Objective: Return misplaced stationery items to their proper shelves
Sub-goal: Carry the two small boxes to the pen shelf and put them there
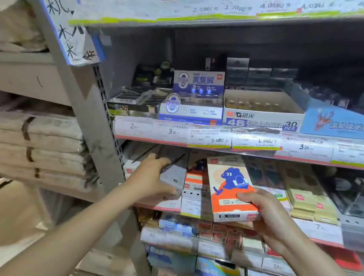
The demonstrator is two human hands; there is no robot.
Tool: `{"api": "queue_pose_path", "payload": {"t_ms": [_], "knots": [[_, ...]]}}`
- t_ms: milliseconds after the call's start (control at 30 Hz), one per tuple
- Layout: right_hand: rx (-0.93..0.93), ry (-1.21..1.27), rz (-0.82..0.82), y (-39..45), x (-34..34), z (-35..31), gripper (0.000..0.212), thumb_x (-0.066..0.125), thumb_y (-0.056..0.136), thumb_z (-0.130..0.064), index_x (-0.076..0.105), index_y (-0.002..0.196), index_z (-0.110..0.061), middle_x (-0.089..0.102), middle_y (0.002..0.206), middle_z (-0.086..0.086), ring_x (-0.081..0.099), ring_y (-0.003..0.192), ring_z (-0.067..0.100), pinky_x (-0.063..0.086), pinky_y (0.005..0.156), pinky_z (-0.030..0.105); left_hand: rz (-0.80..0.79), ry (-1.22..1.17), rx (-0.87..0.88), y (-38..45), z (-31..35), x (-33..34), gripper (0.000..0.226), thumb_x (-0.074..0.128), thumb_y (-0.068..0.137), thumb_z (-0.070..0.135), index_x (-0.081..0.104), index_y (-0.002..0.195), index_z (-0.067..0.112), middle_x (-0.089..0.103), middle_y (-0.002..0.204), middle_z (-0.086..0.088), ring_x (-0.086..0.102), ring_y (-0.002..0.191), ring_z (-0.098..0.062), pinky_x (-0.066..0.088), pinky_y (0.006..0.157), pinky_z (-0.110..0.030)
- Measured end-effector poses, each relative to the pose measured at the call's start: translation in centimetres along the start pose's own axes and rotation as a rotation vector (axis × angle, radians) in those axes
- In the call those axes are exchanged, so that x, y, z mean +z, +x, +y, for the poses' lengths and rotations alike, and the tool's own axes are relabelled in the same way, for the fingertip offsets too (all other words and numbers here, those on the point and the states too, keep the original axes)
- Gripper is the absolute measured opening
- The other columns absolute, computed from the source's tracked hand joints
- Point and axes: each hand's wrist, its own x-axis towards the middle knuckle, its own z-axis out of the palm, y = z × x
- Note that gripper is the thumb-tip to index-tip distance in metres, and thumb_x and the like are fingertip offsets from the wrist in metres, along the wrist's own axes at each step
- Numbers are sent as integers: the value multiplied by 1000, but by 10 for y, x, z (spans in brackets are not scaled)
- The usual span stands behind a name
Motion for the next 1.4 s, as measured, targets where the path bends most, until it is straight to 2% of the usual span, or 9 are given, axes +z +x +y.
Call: {"api": "queue_pose_path", "payload": {"t_ms": [200, 433, 567, 633, 767, 867, 1033, 1233, 1400], "knots": [[-46, -19, -27, -4, 11, -9, 22, 52, 83, -2, 59, 104, 2, 73, 63, 6, 67, 51, 15, 54, 46, 24, -19, 474, 86, 10, -11, 2, 74, 49, 76, 67, 49, 133, 19, 57, 120, -8, 43, 115, -29, 34, 95, -38], [-72, -152, 33, 13, 28, -18, 11, 56, 86, -12, 62, 90, -5, 71, 72, 10, 65, 60, 16, 49, 58, 28, -8, 622, 100, 19, -15, 5, 62, 34, 85, 66, 58, 116, 17, 61, 117, -6, 47, 114, -29, 28, 98, -45], [-77, -253, 76, 38, 44, -21, 21, 54, 89, -15, 54, 99, 3, 66, 86, 19, 65, 61, 18, 51, 47, 22, 37, 542, 165, 16, -5, 11, 39, 46, 86, 44, 53, 107, 13, 60, 110, -9, 49, 110, -30, 30, 98, -45], [-80, -286, 122, 53, 50, -22, 18, 54, 89, -16, 48, 95, 0, 65, 96, 23, 65, 71, 25, 56, 57, 32, 0, 360, 250, 14, 1, 11, 36, 55, 78, 35, 48, 105, 14, 56, 98, -6, 49, 101, -29, 36, 95, -41], [-88, -412, 118, 70, 64, -22, 19, 50, 91, -14, 52, 73, -7, 66, 97, 23, 65, 76, 27, 54, 75, 39, -122, 127, 337, 20, 12, 15, 69, 63, 69, 52, 41, 128, 23, 58, 110, -3, 52, 107, -24, 41, 92, -38], [-81, -549, 165, 77, 71, -21, 22, 50, 91, -18, 51, 70, -10, 68, 100, 21, 67, 90, 32, 54, 87, 44, -117, 165, 324, 29, 12, 23, 70, 62, 70, 63, 45, 128, 27, 61, 115, -2, 54, 107, -23, 42, 88, -37], [-117, -968, 119, 78, 76, -26, 23, 48, 90, -31, 57, 79, -12, 58, 86, 11, 54, 82, 23, 39, 65, 28, -93, 212, 341, 36, 8, 29, 54, 57, 80, 56, 51, 124, 26, 66, 111, -3, 57, 104, -24, 41, 81, -36], [-31, -1288, 6, 75, 65, -39, 33, 63, 76, -46, 60, 80, -13, 57, 83, 4, 57, 88, 25, 43, 72, 30, -153, 64, 331, 38, -3, 28, 47, 62, 80, 48, 55, 120, 23, 69, 96, 0, 66, 84, -19, 51, 82, -39], [-72, -1464, -83, 89, 57, -29, 44, 63, 77, -43, 59, 109, -14, 65, 108, 7, 60, 96, 24, 50, 82, 36, -133, 34, 342, 41, -4, 31, 48, 66, 81, 38, 55, 124, 21, 70, 96, -3, 62, 82, -17, 48, 71, -31]]}}
